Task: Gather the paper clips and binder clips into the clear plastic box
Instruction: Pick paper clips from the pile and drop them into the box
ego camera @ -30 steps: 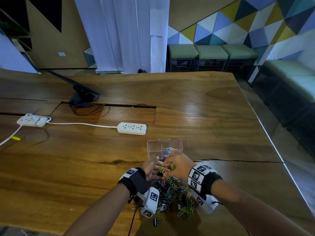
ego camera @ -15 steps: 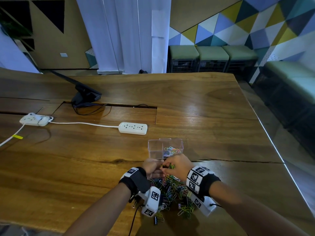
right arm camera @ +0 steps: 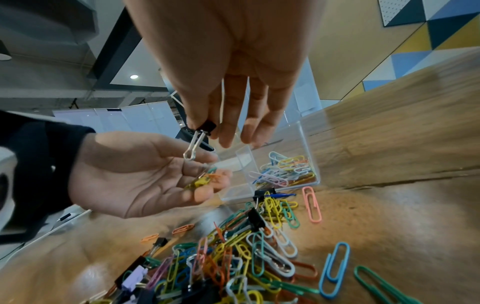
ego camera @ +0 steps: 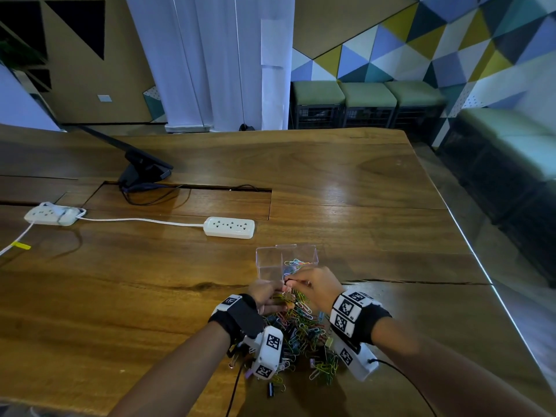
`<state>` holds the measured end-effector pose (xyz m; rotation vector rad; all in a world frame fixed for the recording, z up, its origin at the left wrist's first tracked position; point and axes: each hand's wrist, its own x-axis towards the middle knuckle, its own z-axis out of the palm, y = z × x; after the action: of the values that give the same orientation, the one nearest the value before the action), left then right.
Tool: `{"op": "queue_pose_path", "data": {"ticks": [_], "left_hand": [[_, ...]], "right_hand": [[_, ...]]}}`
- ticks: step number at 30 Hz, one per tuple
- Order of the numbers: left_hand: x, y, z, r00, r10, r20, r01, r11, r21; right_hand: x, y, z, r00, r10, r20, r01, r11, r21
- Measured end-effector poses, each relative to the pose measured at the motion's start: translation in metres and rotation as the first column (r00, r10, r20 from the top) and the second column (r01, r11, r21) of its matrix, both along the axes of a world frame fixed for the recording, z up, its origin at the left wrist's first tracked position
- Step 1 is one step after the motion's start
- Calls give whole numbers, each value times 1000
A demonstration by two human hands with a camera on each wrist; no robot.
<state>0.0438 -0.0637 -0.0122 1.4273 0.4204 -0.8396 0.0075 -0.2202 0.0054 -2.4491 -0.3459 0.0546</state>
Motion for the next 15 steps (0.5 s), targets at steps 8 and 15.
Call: {"op": "queue_pose_path", "data": {"ticks": [8, 15], "left_hand": [[7, 5, 0, 988, -127, 83, 123, 991, 44], [27, 2, 13, 953, -164, 256, 131, 981, 143]], "right_hand": [[3, -11, -7, 990, -94, -109, 83, 991, -101], [-11, -39, -27, 897, -289, -335, 203, 941, -270]]}}
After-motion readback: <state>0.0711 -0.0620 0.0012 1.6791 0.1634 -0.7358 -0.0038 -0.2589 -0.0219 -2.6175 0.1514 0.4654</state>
